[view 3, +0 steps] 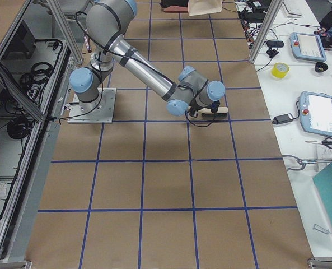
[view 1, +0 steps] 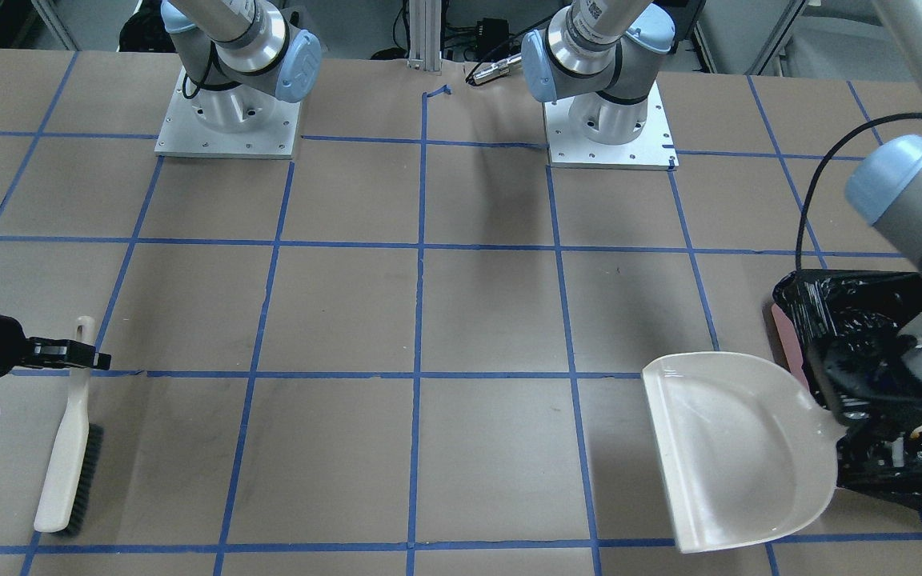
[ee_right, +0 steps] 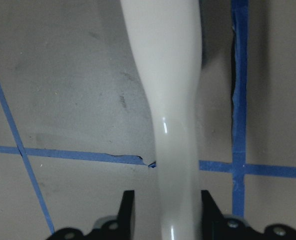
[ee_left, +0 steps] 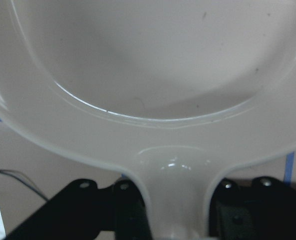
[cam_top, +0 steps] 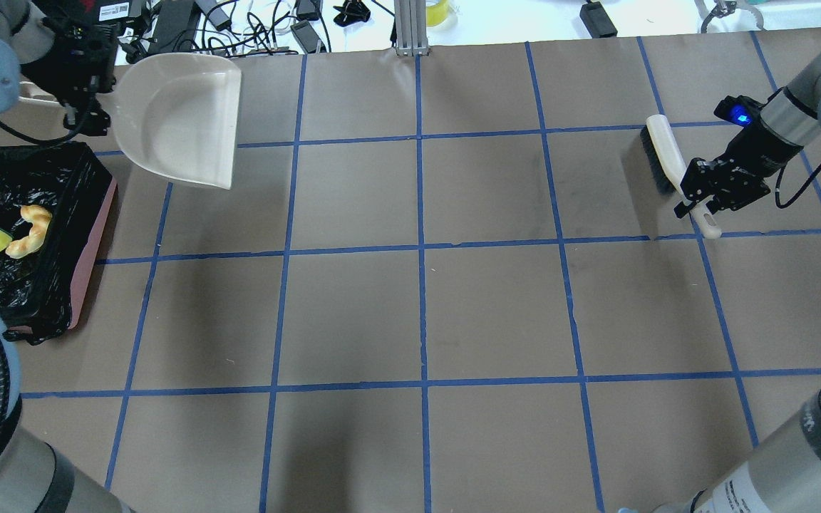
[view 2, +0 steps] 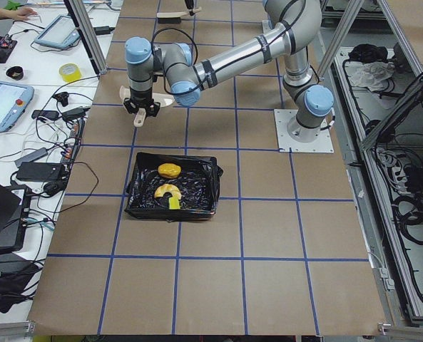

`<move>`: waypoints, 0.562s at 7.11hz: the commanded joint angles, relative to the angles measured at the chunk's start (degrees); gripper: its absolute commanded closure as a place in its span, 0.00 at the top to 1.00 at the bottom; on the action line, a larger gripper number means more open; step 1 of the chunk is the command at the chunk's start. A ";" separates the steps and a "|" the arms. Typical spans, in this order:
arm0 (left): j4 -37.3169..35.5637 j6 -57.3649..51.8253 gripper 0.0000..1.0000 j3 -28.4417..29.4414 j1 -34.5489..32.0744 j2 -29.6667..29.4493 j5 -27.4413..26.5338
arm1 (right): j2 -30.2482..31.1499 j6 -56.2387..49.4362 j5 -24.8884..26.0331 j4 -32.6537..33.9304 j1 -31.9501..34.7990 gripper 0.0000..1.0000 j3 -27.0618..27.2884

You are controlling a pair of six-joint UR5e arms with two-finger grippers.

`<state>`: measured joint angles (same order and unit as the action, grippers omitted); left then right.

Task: Sweep and dump trash into bin
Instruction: 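Lower the dustpan with the left gripper while the right sets down the brush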

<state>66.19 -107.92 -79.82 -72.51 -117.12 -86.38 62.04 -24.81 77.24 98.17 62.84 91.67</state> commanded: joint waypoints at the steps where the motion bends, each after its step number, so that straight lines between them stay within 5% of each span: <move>1: -1.41 3.69 0.00 0.02 -3.60 -5.99 4.26 | 0.01 0.11 0.01 0.00 0.00 0.75 -0.08; 4: -5.02 2.72 0.00 -1.29 -6.77 -8.04 4.03 | 0.80 3.62 0.45 0.18 0.00 0.80 -1.05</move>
<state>61.66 -105.26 -80.47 -78.43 -124.69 -82.48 62.53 -21.91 77.21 98.33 62.84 91.19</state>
